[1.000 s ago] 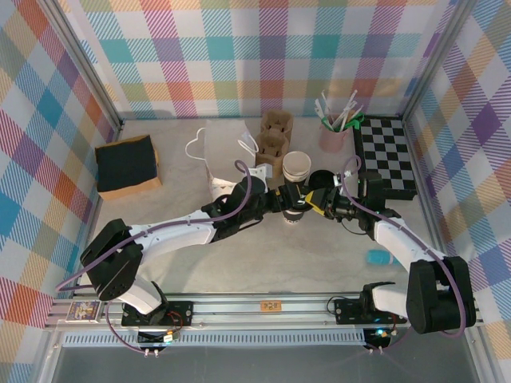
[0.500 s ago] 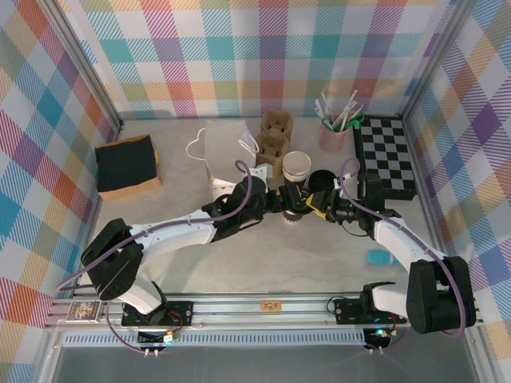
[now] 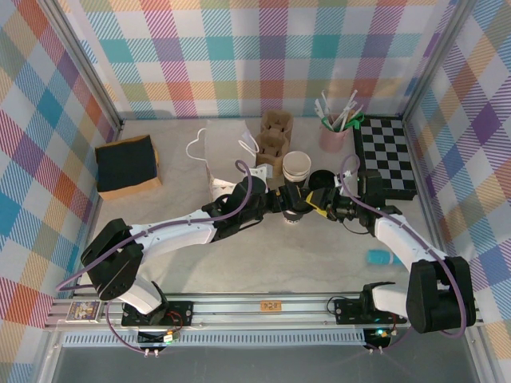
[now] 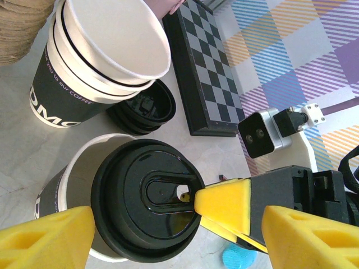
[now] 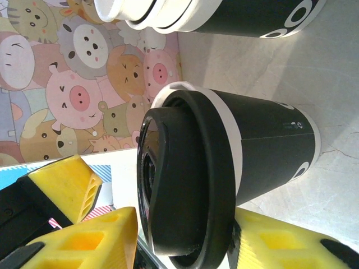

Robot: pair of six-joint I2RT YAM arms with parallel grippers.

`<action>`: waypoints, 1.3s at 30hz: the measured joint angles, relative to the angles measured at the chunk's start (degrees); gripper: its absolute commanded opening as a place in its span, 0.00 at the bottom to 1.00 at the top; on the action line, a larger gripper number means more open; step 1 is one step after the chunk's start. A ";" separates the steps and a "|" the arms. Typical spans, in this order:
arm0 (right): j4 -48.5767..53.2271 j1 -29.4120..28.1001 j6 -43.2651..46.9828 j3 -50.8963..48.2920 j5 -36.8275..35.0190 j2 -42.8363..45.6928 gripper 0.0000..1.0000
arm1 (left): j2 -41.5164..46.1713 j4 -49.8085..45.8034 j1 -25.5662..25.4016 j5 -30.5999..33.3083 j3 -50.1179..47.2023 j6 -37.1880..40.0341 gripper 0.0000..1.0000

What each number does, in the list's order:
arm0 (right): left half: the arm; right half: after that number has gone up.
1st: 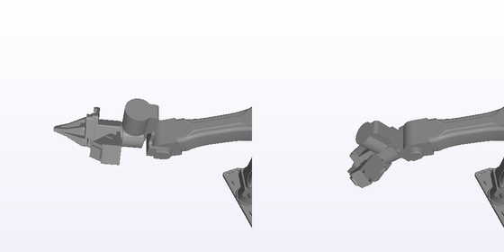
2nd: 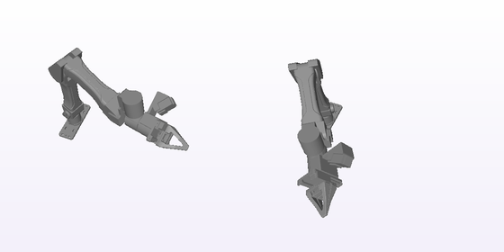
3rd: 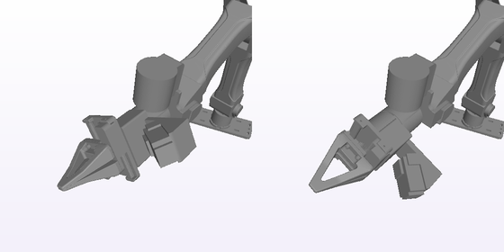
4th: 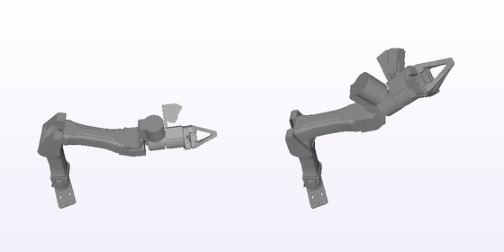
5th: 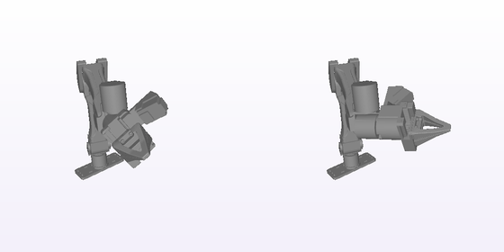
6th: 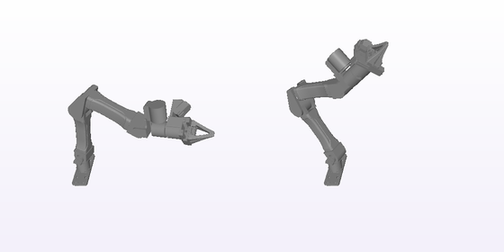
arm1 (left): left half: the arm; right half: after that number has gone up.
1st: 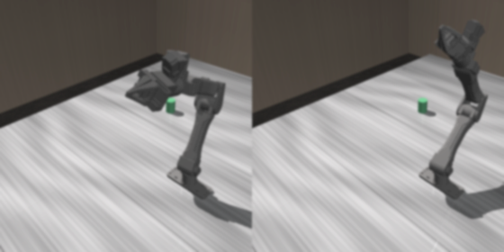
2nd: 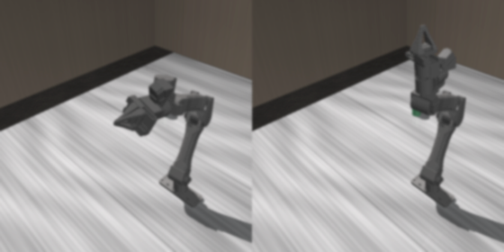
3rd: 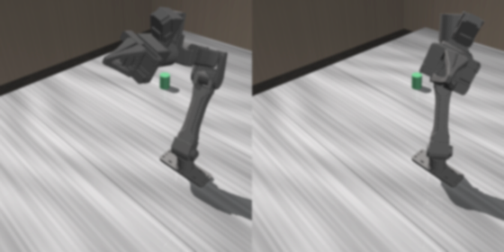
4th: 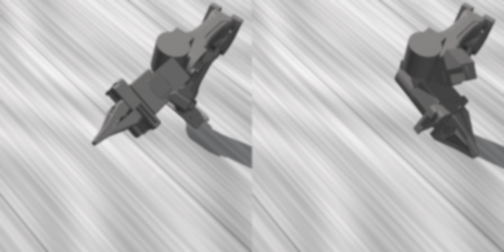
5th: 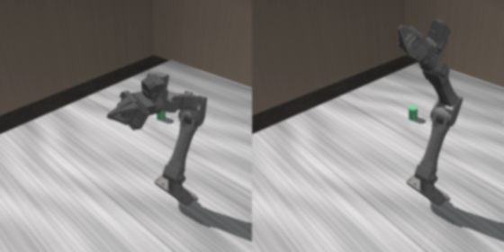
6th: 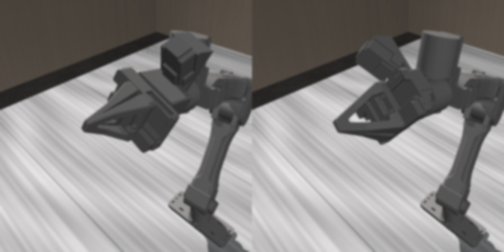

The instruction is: Pack the takeout coffee

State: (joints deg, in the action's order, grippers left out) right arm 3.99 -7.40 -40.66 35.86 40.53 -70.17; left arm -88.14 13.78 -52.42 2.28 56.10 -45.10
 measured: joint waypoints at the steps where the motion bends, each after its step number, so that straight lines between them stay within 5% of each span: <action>1: 0.37 0.00 0.24 0.26 -0.13 -0.20 0.46 | 0.00 -0.02 0.00 0.00 0.00 -0.02 0.78; 39: 6.43 -3.56 3.91 6.51 -5.03 -5.53 0.45 | 0.00 -0.17 0.00 0.39 0.00 1.07 0.78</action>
State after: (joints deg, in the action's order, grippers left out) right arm 10.41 -10.96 -36.75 42.37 35.51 -75.70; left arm -88.14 13.61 -52.42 2.68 56.10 -44.03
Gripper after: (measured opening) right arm 0.446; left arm 0.775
